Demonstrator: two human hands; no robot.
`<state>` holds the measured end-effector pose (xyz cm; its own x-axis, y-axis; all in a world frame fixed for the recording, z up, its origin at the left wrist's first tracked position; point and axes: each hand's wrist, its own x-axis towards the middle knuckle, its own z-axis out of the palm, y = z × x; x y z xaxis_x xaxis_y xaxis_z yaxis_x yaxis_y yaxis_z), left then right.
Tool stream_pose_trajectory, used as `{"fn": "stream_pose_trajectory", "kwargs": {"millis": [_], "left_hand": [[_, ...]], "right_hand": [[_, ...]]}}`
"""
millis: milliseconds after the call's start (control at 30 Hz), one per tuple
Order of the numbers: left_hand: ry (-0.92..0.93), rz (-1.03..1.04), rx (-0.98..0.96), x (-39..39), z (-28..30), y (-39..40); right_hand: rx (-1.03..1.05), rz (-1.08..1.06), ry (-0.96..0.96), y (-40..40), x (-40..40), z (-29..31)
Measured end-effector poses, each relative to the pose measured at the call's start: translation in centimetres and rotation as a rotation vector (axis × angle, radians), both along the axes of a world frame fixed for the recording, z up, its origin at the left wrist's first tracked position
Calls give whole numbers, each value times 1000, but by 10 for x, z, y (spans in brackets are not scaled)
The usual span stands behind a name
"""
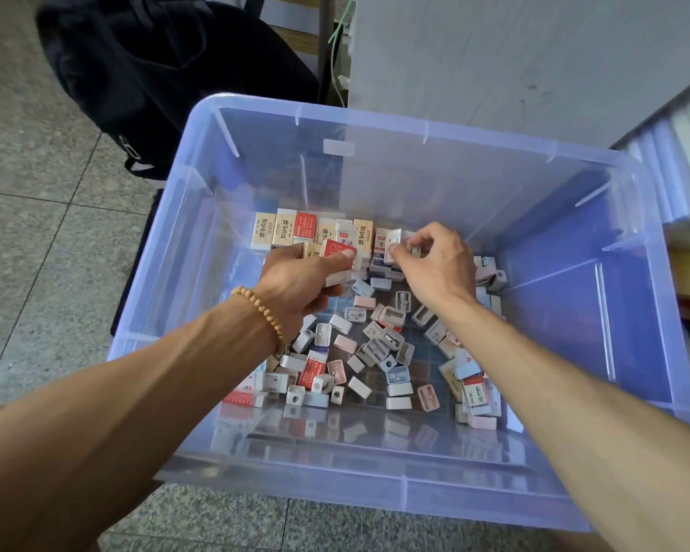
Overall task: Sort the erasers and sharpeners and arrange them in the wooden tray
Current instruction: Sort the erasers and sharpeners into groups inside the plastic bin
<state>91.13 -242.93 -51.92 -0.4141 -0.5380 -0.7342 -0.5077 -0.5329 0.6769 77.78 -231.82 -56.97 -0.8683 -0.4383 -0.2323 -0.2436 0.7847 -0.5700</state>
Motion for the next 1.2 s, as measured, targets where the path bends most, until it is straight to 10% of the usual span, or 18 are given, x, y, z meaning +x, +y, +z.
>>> {"fn": "stream_pose_trajectory", "kwargs": {"millis": [933,1100,1200], "left_hand": [[13,-77,72,18,6,-6],[6,-167,83,30,16,-10],[-27,-188,75,42,21,-11]], "right_hand": [[-120,-67,-77,-4,4,20],[-301,152,-728,-14,27,51],[-283,224,-783,-16,35,51]]}}
